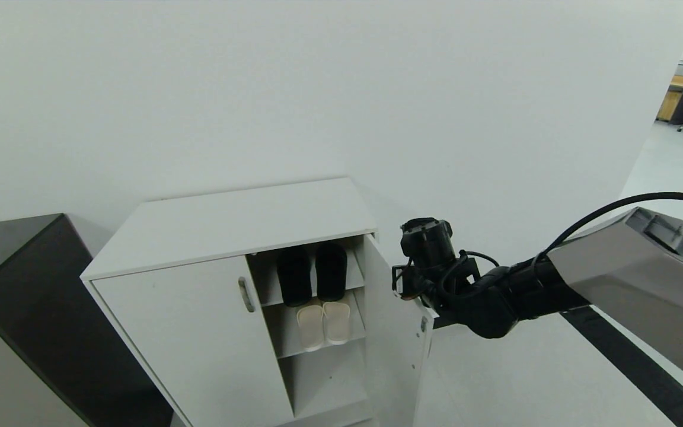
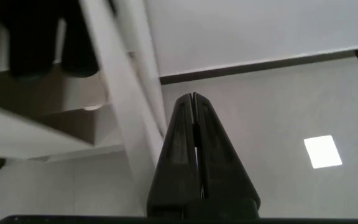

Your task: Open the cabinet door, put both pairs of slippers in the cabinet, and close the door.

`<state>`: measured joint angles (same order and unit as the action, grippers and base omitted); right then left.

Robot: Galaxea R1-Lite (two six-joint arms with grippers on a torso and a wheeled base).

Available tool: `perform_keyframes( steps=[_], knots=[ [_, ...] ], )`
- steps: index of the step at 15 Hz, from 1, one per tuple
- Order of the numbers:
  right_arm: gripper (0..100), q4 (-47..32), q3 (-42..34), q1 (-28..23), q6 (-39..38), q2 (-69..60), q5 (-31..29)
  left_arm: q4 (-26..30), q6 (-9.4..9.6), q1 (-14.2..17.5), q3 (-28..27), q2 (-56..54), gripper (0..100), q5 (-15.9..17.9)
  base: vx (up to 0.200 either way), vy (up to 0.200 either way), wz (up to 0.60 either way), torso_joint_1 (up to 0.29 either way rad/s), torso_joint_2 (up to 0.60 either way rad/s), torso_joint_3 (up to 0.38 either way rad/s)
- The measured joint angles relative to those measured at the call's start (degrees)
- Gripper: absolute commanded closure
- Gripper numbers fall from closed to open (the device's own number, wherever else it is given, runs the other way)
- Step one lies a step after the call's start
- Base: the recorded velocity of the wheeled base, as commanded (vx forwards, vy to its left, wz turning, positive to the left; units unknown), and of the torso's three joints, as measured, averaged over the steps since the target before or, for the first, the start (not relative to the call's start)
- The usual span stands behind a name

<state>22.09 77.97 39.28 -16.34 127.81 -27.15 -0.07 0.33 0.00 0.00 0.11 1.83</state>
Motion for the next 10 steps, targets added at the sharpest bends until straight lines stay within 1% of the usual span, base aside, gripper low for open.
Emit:
perform_keyframes(
  steps=[1,3,5,7,9,10],
  knots=[
    [100,0.76,-1.12,1.04,0.09,-0.96,-0.02,0.0,0.02,0.0,0.0,0.0,100,0.0,0.0,0.0,0.0,0.0,0.0,0.0],
    [100,4.71,-3.63,2.04,1.28,-2.47,0.09,0.0,0.0,0.0,0.0,0.0,100,0.0,0.0,0.0,0.0,0.0,0.0,0.0],
    [100,10.34,-7.08,2.73,5.56,-3.44,0.24,0.0,0.0,0.0,0.0,0.0,100,0.02,0.0,0.0,0.0,0.0,0.0,0.0],
    [100,14.53,-9.42,2.97,8.07,-3.57,0.3,0.0,0.0,0.0,0.0,0.0,100,0.02,0.0,0.0,0.0,0.0,0.0,0.0],
    [100,15.48,-10.28,3.11,9.17,-3.35,0.27,0.0,0.0,0.0,0.0,0.0,100,0.02,0.0,0.0,0.0,0.0,0.0,0.0],
    [100,15.76,-10.42,3.19,9.28,-3.24,0.3,0.0,0.0,0.0,0.0,0.0,100,0.0,0.0,0.0,0.6,0.012,0.0,-0.002]
  ],
)
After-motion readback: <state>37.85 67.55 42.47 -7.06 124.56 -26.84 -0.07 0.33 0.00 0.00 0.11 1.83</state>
